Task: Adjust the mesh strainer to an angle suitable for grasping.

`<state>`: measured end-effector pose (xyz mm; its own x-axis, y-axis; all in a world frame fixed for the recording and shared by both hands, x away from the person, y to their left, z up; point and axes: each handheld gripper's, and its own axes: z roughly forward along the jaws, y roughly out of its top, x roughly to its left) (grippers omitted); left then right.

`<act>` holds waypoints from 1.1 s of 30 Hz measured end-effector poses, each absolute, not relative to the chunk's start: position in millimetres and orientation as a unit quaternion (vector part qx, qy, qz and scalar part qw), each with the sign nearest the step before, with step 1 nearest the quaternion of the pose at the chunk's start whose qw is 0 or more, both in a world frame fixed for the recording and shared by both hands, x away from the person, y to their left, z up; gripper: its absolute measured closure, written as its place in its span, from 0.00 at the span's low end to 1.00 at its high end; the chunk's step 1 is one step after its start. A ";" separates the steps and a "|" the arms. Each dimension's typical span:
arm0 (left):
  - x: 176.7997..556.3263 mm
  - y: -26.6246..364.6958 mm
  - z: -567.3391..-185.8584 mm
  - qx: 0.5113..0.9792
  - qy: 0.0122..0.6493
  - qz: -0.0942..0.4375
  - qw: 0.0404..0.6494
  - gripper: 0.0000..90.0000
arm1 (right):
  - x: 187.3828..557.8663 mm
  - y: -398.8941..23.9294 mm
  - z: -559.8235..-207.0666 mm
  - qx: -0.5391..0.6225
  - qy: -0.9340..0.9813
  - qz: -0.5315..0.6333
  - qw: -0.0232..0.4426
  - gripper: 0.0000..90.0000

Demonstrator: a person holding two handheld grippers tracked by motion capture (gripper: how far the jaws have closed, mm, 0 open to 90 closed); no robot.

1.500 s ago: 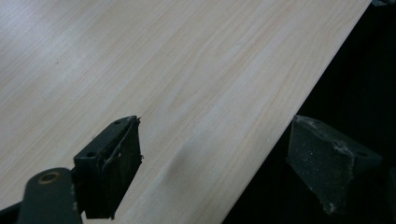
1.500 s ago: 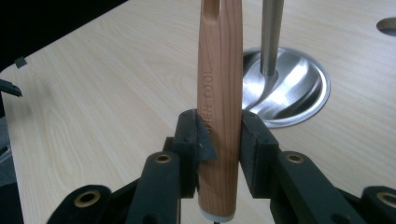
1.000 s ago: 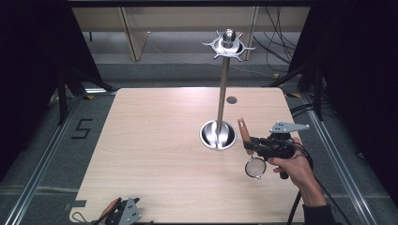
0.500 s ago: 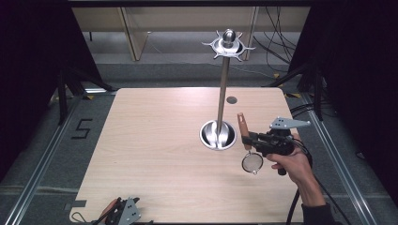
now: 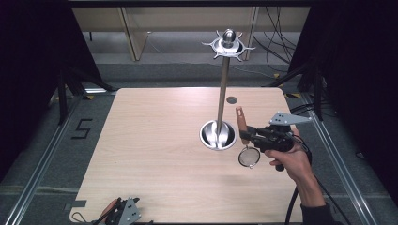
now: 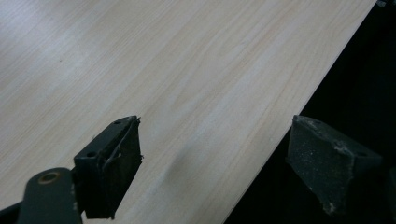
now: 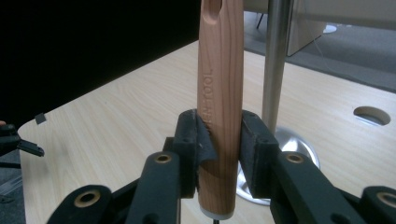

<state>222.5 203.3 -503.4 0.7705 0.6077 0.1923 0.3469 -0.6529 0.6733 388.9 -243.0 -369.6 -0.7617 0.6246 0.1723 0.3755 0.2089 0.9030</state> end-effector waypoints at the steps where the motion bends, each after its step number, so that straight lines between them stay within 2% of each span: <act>1: 222.3 203.5 -502.7 0.887 0.271 0.204 0.314 0.19 | 388.9 -243.0 -369.6 0.325 0.769 0.538 0.116 0.79; 3: 222.6 203.6 -503.4 0.887 0.272 0.205 0.313 0.19 | 389.9 -243.0 -366.5 0.323 0.767 0.539 0.129 0.79; 9: 222.5 204.4 -503.1 0.885 0.276 0.205 0.313 0.19 | 389.3 -239.3 -354.5 0.322 0.760 0.552 0.119 0.79; 13: 222.4 204.3 -503.4 0.886 0.275 0.205 0.312 0.19 | 391.2 -239.0 -350.0 0.317 0.756 0.557 0.135 0.79; 33: 223.5 204.4 -504.5 0.884 0.276 0.203 0.317 0.19 | 398.4 -233.2 -324.6 0.303 0.739 0.586 0.137 0.79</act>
<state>223.5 204.4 -504.5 0.7656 0.6167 0.1833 0.3597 -0.6465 0.6728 398.4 -233.2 -324.6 -0.7783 0.6091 0.1527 0.2877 0.1297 0.9489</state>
